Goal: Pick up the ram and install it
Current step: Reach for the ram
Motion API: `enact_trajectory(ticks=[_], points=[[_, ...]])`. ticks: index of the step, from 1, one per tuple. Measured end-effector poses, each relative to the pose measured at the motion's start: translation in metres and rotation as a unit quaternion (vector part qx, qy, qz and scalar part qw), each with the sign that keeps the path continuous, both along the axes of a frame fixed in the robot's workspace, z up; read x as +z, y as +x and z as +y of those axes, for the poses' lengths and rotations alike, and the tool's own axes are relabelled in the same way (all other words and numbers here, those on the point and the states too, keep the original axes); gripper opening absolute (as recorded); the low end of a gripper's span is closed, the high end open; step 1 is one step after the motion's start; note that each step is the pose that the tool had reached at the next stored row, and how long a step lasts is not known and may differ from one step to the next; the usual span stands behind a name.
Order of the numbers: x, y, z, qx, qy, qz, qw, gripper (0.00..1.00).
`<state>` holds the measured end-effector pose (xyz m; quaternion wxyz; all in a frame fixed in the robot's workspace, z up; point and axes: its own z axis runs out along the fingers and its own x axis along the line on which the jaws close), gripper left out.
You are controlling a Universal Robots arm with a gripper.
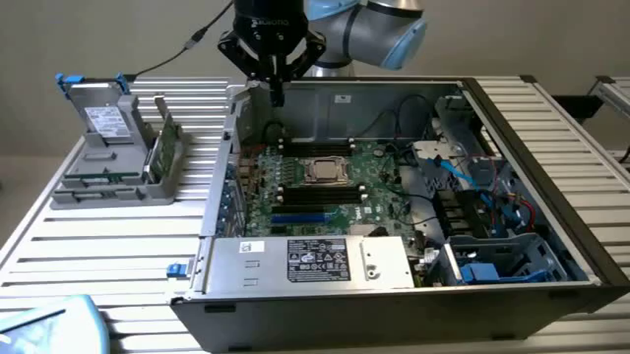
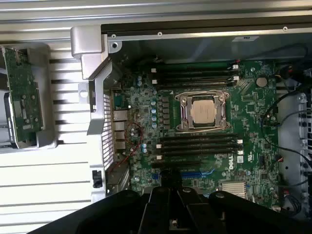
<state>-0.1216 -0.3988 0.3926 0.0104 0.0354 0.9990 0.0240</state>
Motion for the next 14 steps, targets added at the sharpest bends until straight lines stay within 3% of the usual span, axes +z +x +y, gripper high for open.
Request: enact_trajectory(ticks=[14], points=[[0.0, -0.0025, 0.0, 0.0, 0.0, 0.0, 1.0, 0.11]])
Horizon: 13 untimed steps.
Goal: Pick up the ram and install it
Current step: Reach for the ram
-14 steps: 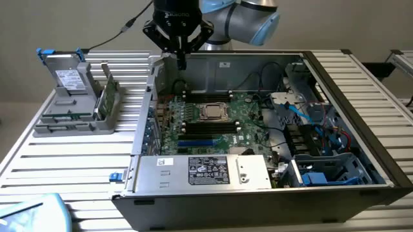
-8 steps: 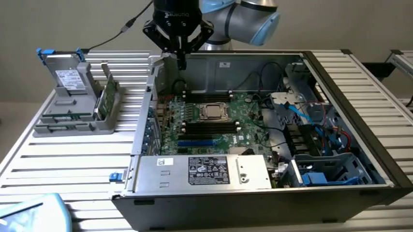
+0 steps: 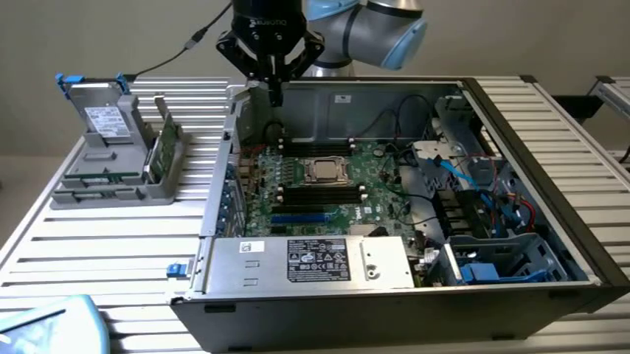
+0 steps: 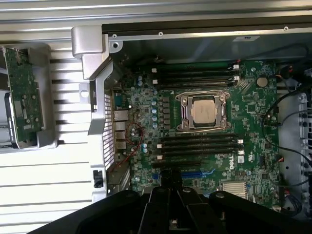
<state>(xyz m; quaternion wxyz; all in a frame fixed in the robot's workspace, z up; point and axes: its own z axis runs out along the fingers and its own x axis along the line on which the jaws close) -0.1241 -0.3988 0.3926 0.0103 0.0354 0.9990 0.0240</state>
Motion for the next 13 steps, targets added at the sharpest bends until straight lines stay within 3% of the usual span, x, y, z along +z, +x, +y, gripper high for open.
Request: enact_trajectory(ticks=[13], points=[[-0.0008, -0.034, 0.0, 0.0, 0.0, 0.0, 1.0, 0.11]])
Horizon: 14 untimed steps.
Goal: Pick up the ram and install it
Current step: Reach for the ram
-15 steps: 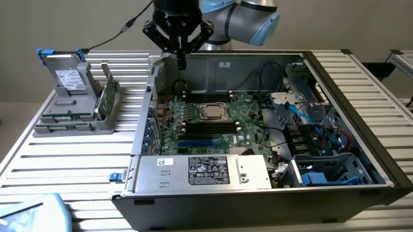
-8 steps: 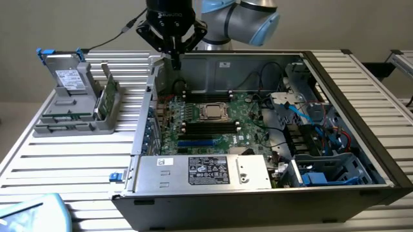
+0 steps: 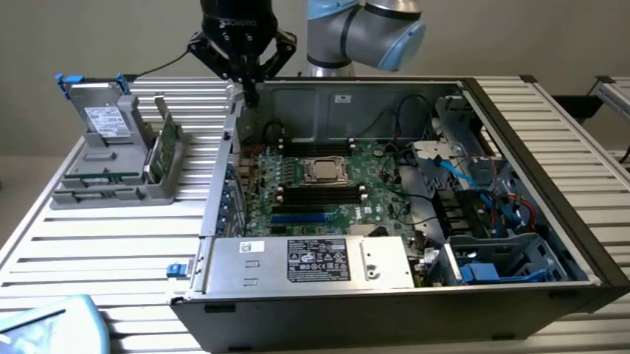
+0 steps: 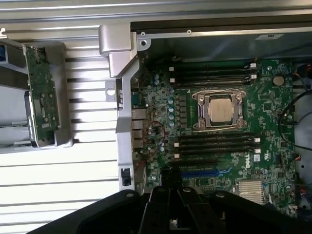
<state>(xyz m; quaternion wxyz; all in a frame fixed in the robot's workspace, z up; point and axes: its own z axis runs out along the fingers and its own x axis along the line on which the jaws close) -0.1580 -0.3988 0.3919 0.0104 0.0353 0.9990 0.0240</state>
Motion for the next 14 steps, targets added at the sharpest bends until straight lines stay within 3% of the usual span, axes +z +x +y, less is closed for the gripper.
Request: enact_trajectory(ticks=[14], points=[[-0.0019, -0.051, 0.0, 0.0, 0.0, 0.0, 1.0, 0.11]])
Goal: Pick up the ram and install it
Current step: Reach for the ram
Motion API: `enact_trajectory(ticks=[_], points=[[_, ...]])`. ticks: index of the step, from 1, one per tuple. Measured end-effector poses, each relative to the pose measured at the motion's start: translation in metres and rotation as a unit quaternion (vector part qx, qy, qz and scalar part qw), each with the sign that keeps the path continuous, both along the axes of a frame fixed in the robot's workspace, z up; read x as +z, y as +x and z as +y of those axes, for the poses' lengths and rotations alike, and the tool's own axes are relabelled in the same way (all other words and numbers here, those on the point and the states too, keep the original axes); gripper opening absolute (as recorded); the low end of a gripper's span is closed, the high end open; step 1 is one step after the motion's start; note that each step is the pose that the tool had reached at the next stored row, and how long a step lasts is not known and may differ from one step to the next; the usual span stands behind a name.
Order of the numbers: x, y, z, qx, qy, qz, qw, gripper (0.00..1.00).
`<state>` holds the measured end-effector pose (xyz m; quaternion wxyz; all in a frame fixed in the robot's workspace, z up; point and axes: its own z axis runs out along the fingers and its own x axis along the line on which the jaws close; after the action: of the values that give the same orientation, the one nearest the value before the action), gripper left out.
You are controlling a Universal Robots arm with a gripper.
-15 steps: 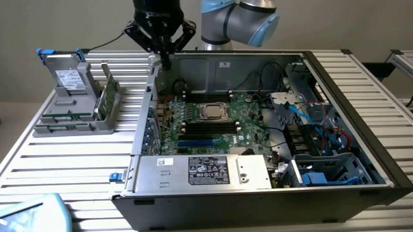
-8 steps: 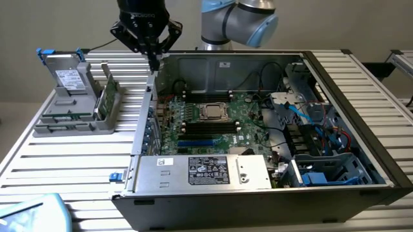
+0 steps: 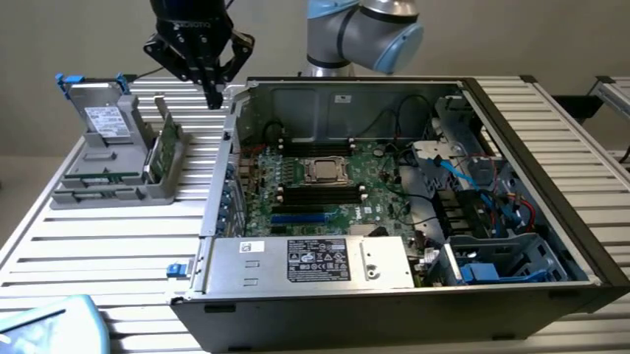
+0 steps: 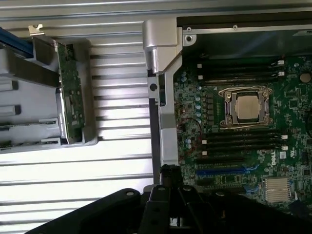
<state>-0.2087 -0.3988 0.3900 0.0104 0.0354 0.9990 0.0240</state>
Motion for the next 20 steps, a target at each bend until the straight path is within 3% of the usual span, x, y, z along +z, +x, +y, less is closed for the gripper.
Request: enact_trajectory(ticks=[20], points=[[-0.0033, -0.074, 0.0, 0.0, 0.0, 0.0, 1.0, 0.11]])
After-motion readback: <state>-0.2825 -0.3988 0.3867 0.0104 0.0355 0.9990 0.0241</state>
